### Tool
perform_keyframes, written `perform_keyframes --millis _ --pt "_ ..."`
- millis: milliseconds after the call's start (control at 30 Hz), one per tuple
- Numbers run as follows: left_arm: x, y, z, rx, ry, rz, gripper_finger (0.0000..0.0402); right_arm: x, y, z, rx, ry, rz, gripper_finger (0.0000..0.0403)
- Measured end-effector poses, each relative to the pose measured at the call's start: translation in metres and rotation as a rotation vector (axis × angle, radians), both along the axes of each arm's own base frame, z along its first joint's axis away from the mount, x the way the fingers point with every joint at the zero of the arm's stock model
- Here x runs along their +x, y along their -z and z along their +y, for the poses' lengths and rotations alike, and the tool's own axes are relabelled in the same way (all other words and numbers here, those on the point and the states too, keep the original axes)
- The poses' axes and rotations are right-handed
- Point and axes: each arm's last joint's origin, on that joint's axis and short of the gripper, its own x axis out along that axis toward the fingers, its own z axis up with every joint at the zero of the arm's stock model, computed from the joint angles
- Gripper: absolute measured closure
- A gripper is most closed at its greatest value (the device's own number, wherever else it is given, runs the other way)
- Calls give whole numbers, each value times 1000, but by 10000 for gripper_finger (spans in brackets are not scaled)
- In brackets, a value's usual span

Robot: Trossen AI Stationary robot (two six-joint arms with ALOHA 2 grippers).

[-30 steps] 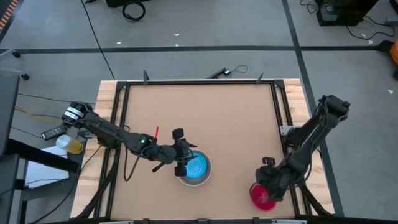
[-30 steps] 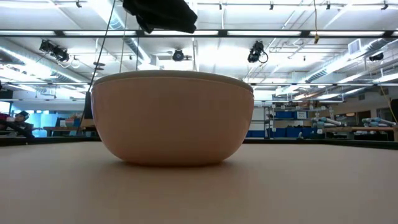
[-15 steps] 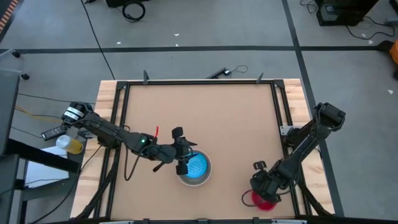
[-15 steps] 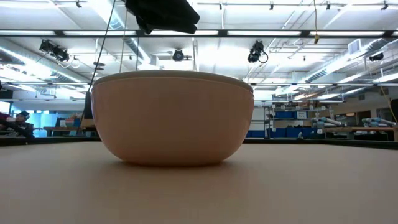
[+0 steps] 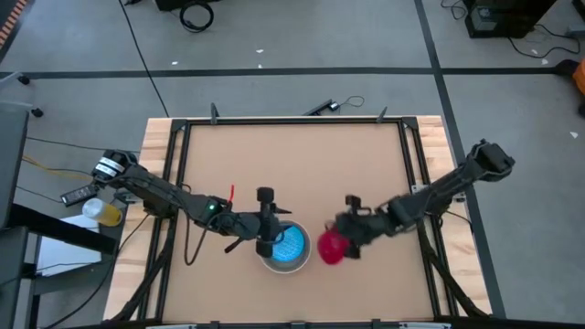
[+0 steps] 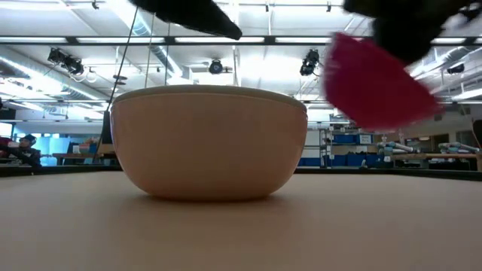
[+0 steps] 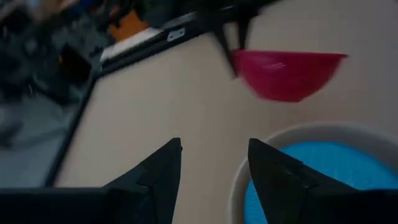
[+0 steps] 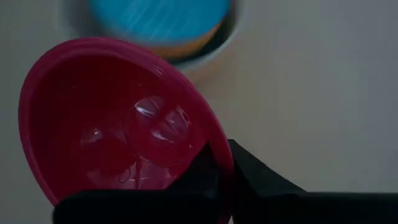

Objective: Nest bowls inside each other
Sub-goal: Stack the red bowl on the blue pattern bowl

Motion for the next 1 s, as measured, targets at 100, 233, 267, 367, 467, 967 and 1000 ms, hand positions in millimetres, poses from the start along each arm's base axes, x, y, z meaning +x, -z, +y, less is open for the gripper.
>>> perform_keyframes --millis 100,233,267,367,467,967,1000 --pt "6 1 2 104 65 -6 214 17 -6 -21 98 104 -86 381" --pt "19 12 8 174 167 22 214 32 -13 -49 251 215 -177 355" --pt "22 14 9 190 196 31 214 34 -13 -54 272 226 -181 352" --pt "22 17 7 287 256 55 214 36 -13 -67 293 253 -173 352" --pt "21 14 4 406 272 53 214 35 -10 -81 297 291 -142 361" --pt "28 16 29 509 270 118 214 37 -10 -113 407 279 -115 370" --pt "28 16 30 500 283 115 214 37 -10 -115 408 275 -115 371"
